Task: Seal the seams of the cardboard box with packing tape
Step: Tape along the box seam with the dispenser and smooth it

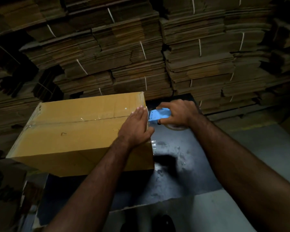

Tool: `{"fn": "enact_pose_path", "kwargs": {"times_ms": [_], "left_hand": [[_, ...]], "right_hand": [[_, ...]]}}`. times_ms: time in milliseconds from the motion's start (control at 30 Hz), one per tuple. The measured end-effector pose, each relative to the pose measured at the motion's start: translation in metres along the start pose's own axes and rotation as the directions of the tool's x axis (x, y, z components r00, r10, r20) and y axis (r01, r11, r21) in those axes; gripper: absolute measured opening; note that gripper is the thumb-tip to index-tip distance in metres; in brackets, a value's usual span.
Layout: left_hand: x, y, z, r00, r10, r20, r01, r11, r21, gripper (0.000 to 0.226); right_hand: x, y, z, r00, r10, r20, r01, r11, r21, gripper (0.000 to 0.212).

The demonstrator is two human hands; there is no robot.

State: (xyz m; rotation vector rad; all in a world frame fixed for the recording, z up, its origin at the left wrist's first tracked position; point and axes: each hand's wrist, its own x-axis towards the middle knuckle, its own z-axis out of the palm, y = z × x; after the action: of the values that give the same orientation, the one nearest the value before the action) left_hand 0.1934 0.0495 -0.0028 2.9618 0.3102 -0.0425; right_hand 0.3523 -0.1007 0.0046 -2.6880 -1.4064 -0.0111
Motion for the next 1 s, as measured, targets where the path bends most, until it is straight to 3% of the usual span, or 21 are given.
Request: {"fn": "enact_pose_path", "kwargs": {"times_ms": [333, 433, 467, 567, 900, 1000], "left_hand": [[0.006, 0.005, 0.003, 0.998, 0.002, 0.066, -0.009, 0.993, 0.114, 0.086], [0.005, 0.005, 0.002, 0.998, -0.005, 0.068, -0.003, 0.994, 0.111, 0.086], [0.002, 0.004, 0.003, 0.998, -0.006, 0.070, -0.001, 0.994, 0.108, 0.085], [0.007, 0.005, 0.004, 0.999, -0.006, 0.045, 0.000, 0.992, 0.124, 0.086], [0.023, 0.004, -0.007, 0.991, 0.104, 0.080, -0.130, 0.871, 0.474, 0.095], [0.026, 0.003, -0.011, 0.983, 0.148, 0.105, -0.181, 0.816, 0.548, 0.095]], "right_hand": [[-0.009, 0.005, 0.006, 0.998, 0.067, 0.001, -0.067, 0.998, -0.014, 0.063], [-0.002, -0.008, 0.021, 0.980, 0.145, 0.139, -0.099, 0.950, -0.296, 0.063], [-0.007, -0.007, 0.030, 0.964, 0.202, 0.175, -0.141, 0.940, -0.311, 0.064], [-0.021, -0.001, 0.055, 0.932, 0.328, 0.153, -0.309, 0.941, -0.134, 0.066], [-0.016, -0.031, 0.088, 0.906, 0.415, 0.083, -0.423, 0.888, 0.179, 0.061], [-0.032, -0.037, 0.114, 0.883, 0.462, 0.083, -0.469, 0.875, 0.120, 0.063]]}}
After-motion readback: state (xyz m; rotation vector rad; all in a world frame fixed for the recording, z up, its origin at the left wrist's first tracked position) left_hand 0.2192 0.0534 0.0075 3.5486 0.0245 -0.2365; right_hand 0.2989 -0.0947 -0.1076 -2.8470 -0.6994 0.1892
